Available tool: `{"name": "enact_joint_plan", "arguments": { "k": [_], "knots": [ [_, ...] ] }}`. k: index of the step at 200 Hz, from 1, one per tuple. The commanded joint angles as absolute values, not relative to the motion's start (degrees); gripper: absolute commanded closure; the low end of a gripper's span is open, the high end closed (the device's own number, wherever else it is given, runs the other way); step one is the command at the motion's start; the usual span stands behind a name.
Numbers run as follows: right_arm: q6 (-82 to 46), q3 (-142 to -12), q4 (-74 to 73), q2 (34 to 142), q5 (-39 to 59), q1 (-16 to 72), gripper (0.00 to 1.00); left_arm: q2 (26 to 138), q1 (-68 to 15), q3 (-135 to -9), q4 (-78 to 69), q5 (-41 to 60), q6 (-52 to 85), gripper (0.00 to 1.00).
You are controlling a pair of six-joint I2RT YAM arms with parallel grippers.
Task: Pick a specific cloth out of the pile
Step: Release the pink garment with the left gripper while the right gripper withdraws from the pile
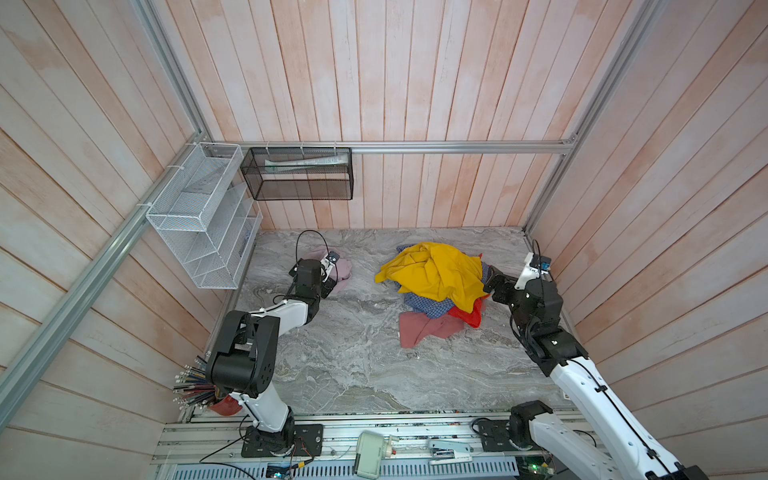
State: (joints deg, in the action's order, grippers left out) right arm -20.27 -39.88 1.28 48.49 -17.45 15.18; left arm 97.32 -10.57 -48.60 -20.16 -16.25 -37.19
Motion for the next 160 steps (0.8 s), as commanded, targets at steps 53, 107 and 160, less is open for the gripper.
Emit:
{"name": "enact_joint_plan", "arguments": {
  "k": [53, 107, 160],
  "knots": [
    [-18.9, -36.2, -0.6, 45.4, -14.1, 13.0, 0.02, 91.7, -11.9, -43.1, -21.4, -15.9, -33.5, 0.0],
    [-15.4, -35.6, -1.7, 45.3, -10.6, 10.3, 0.02, 85.2, -11.9, -39.9, -21.7, -13.4, -28.5, 0.0],
    [-14.2, -33.1, -4.7, 44.7, -6.4, 8.6, 0.02, 78.5, -11.8, -35.6, -23.2, -13.4, -24.1, 0.0]
  ]
}}
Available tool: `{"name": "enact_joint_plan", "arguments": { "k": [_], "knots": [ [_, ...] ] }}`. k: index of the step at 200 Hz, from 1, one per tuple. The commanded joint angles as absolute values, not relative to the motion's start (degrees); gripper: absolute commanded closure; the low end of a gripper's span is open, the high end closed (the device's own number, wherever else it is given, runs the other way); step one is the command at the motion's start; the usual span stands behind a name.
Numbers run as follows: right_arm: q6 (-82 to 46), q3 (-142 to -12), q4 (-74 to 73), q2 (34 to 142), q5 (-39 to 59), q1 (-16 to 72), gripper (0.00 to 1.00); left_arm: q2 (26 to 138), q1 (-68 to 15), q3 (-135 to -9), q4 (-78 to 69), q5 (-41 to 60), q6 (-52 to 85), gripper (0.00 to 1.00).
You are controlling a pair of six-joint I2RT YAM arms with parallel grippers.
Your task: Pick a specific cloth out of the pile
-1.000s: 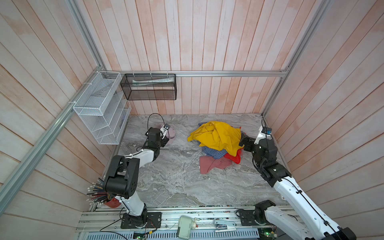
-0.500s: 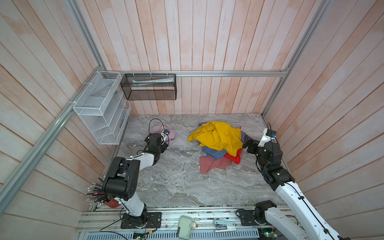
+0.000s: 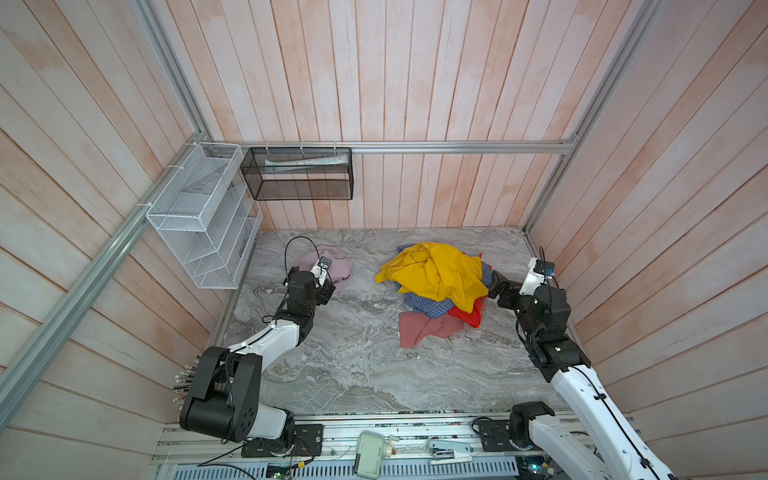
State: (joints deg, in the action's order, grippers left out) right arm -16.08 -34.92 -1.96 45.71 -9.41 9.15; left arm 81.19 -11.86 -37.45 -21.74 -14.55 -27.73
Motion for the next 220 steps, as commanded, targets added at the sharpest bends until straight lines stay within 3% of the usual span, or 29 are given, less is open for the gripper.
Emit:
{"name": "enact_joint_plan", "arguments": {
  "k": [1, 79, 149, 220],
  "knots": [
    [-14.1, -33.1, -4.8, 44.6, -6.3, 8.6, 0.02, 78.3, -11.8, -35.5, -23.3, -13.4, -23.9, 0.0],
    [-6.4, -25.6, -13.8, 41.9, -4.9, 5.8, 0.02, 69.1, -9.8, -29.8, -24.2, -15.7, -10.5, 0.0],
    [1.7, -13.3, -35.1, 42.2, -15.3, 5.5, 0.02, 62.3, -6.0, -24.2, -25.0, -19.8, -0.3, 0.0],
    [0.0, -5.1, -61.1, 61.6, -17.8, 4.8, 0.02, 55.5, -5.3, -18.2, -25.7, -22.6, 5.7, 0.0]
  ]
}}
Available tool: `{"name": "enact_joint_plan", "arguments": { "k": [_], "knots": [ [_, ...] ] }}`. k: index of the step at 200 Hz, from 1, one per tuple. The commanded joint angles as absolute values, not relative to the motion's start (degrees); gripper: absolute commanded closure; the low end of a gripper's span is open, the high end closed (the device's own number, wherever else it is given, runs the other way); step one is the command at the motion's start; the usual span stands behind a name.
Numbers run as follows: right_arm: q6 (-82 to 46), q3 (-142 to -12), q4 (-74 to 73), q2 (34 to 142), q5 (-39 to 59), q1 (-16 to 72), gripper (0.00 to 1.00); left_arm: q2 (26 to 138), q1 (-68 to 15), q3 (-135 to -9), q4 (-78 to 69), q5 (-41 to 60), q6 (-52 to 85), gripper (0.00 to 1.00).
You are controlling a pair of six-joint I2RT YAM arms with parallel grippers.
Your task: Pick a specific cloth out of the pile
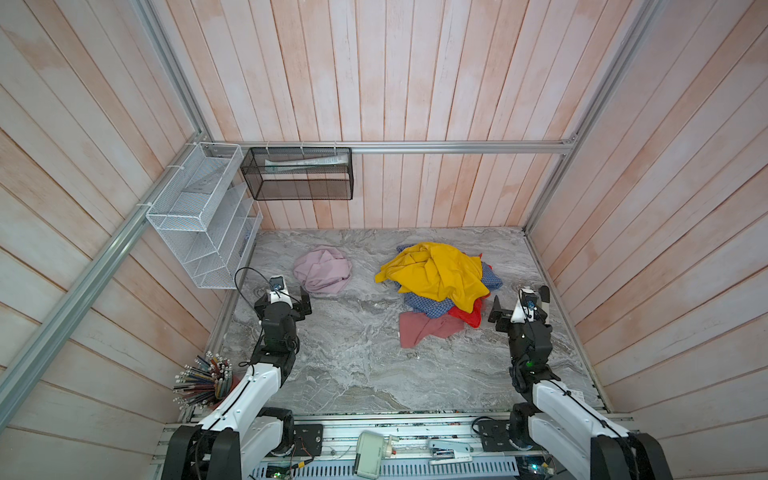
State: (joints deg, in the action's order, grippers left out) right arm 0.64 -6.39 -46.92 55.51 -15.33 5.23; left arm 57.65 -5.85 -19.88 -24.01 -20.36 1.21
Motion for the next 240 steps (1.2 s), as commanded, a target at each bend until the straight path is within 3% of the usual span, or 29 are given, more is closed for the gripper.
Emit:
{"name": "enact_joint_plan", "arguments": {
  "k": [1, 96, 138, 240],
  "knots": [
    [0.0, -5.2, -61.4, 62.0, -17.8, 4.8, 0.02, 55.4, -5.3, -18.2, -25.7, -22.7, 5.8, 0.0],
    [-3.1, -8.4, -80.0, 87.3, -13.5, 0.4, 0.02, 50.6, -4.6, -14.5, -26.3, -26.7, 9.0, 0.0],
    [-2.7, -13.3, -70.7, 87.3, -8.9, -0.5, 0.02, 49.7, -4.6, -11.7, -30.6, -26.0, 8.7, 0.0],
    [-2.8, -13.5, -69.9, 87.1, -8.5, -0.9, 0.02, 75.2, -1.7, -12.4, -57.5, -16.2, 5.0, 0.0]
  ]
}}
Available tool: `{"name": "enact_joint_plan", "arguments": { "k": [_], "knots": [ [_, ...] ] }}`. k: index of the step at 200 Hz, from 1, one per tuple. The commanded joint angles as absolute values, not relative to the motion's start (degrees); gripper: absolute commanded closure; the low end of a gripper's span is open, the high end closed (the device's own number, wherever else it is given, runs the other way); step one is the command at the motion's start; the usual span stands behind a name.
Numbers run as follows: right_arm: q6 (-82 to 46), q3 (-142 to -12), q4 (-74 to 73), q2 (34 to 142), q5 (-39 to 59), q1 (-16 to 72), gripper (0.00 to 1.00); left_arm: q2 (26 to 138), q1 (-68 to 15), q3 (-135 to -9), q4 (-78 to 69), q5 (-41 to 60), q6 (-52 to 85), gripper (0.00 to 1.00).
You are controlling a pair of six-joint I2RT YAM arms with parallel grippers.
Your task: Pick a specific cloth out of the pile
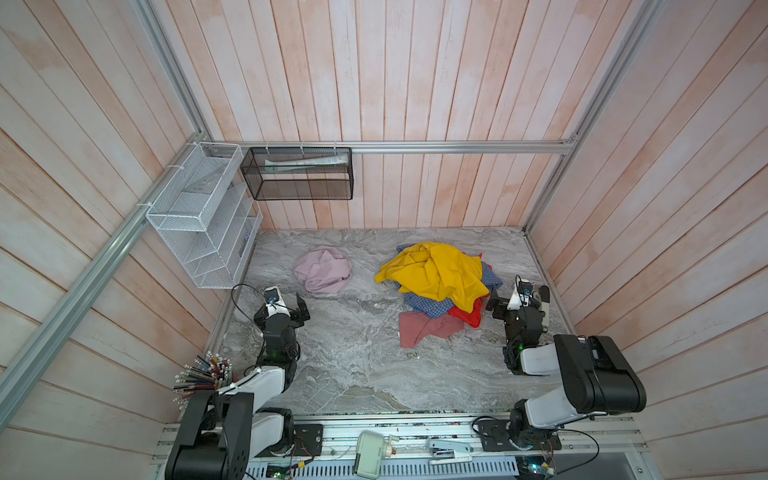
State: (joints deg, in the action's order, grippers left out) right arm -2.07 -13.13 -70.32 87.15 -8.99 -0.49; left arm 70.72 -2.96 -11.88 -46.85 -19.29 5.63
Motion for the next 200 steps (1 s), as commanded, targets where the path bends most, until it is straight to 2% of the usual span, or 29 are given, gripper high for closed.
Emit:
{"name": "enact_joint_plan", "arguments": {
  "k": [1, 44, 57, 82, 98, 200],
  "knots": [
    [-2.8, -13.5, -69.9, 87.1, -8.5, -0.8, 0.02, 75.4, -1.6, -12.5, -57.7, -16.3, 5.1, 0.0],
    [-2.7, -13.6, -69.7, 87.0, -8.4, -0.8, 0.02, 84.5, 1.5, -12.6, -67.9, -10.9, 6.3, 0.0],
    [-2.7, -13.6, -69.7, 87.0, -8.4, -0.8, 0.02, 84.4, 1.8, -13.4, -65.0, -7.7, 5.8, 0.0],
    [-2.6, -13.6, -69.7, 87.1, -8.4, -0.8, 0.02, 89.0, 1.8, -13.9, -69.6, -5.9, 4.8, 0.0],
    [-2.6, -13.6, -69.7, 87.0, -8.4, -0.9, 0.02, 87.6, 1.6, -15.3, -64.3, -5.5, 4.8, 0.0],
    [-2.6, -13.7, -69.6, 87.0, -8.4, -0.8, 0.03, 88.3, -0.2, -16.2, -64.3, -7.9, 2.3, 0.0]
  ]
}}
